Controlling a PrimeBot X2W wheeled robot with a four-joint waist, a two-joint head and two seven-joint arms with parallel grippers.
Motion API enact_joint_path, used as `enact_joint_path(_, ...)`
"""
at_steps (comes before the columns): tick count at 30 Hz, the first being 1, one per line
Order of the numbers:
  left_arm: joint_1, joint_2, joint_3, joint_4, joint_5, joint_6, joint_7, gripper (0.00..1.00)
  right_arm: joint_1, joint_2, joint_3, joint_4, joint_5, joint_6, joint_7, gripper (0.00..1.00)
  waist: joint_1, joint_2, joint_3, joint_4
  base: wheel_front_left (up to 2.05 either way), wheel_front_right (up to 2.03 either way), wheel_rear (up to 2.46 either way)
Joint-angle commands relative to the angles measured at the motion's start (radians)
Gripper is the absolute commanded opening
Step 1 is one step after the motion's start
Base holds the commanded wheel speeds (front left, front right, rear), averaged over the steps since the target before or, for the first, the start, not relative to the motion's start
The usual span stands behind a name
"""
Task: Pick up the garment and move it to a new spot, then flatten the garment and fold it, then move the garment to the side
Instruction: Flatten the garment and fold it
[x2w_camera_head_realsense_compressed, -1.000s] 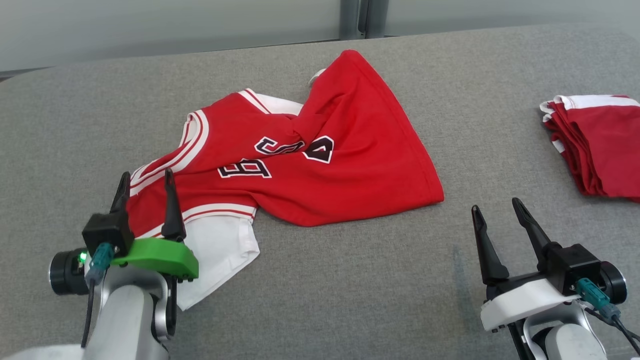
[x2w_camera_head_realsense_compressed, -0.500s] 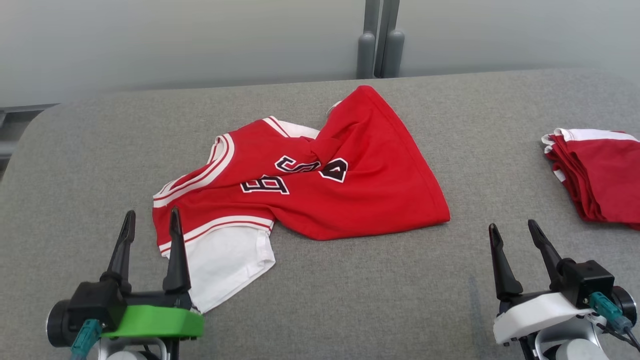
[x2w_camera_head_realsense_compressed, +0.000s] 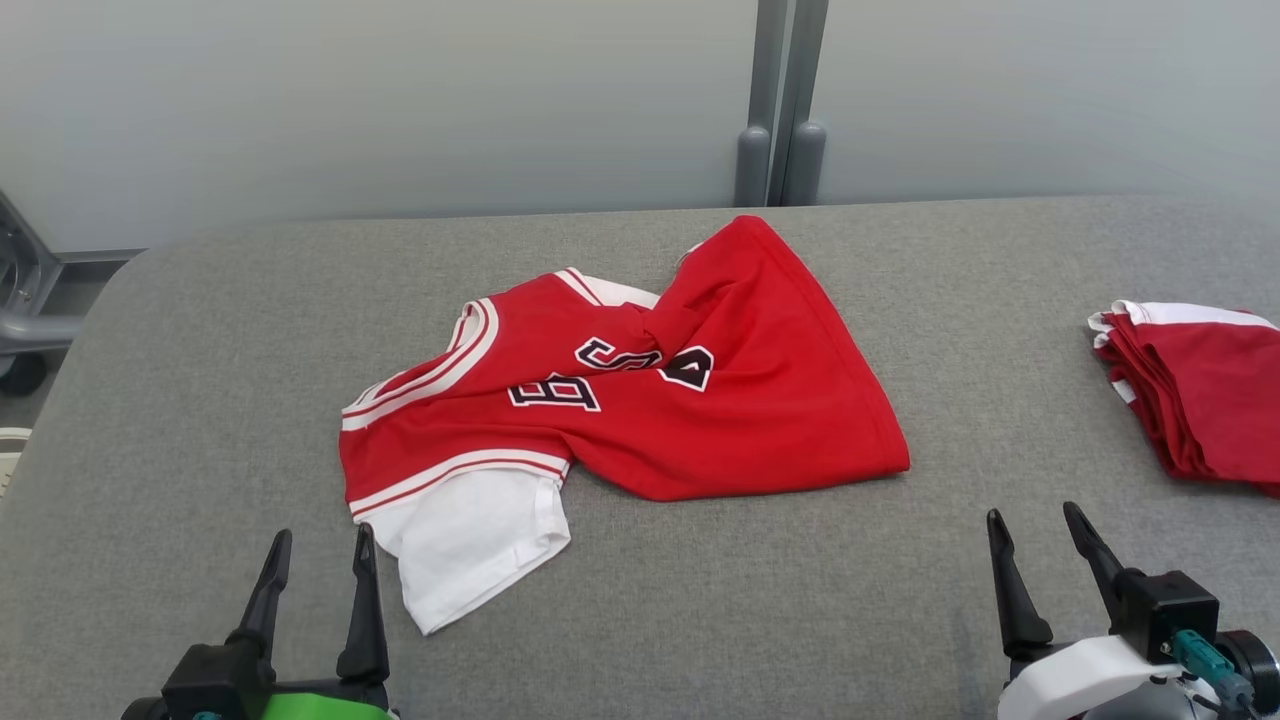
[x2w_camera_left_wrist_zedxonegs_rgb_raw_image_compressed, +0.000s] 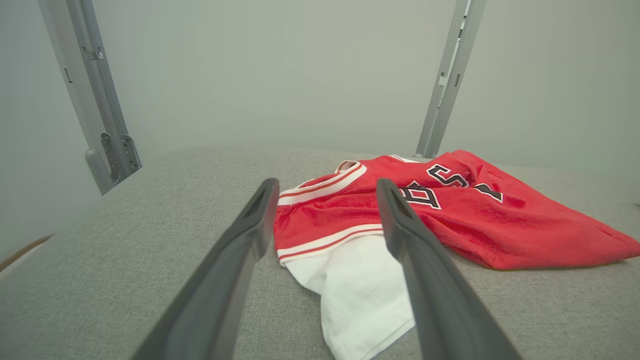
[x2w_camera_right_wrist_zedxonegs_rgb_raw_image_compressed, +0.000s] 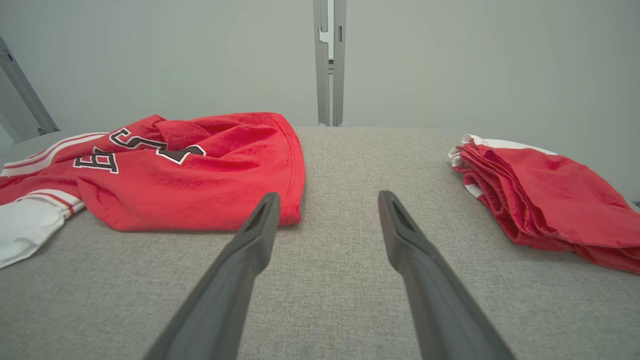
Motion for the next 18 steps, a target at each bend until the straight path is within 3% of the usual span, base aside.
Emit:
enact_joint_path(1,0.021,0.001,0.006,0.008,-0.008,-0.006,-0.001,1.0,0.022,-0.001,-0.007,0.008,-0.015,-0.002,-0.005,1.0,0.0,0.0,-0.008,0.011,0.0,0.0,0.0)
enact_joint_path(18,0.037,0.006,0.017,0.053,0.009,-0.023,-0.001,1.0,0.021,-0.001,-0.016,0.023,-0.037,-0.001,-0.01,1.0,0.0,0.0,-0.014,0.012,0.0,0.0,0.0)
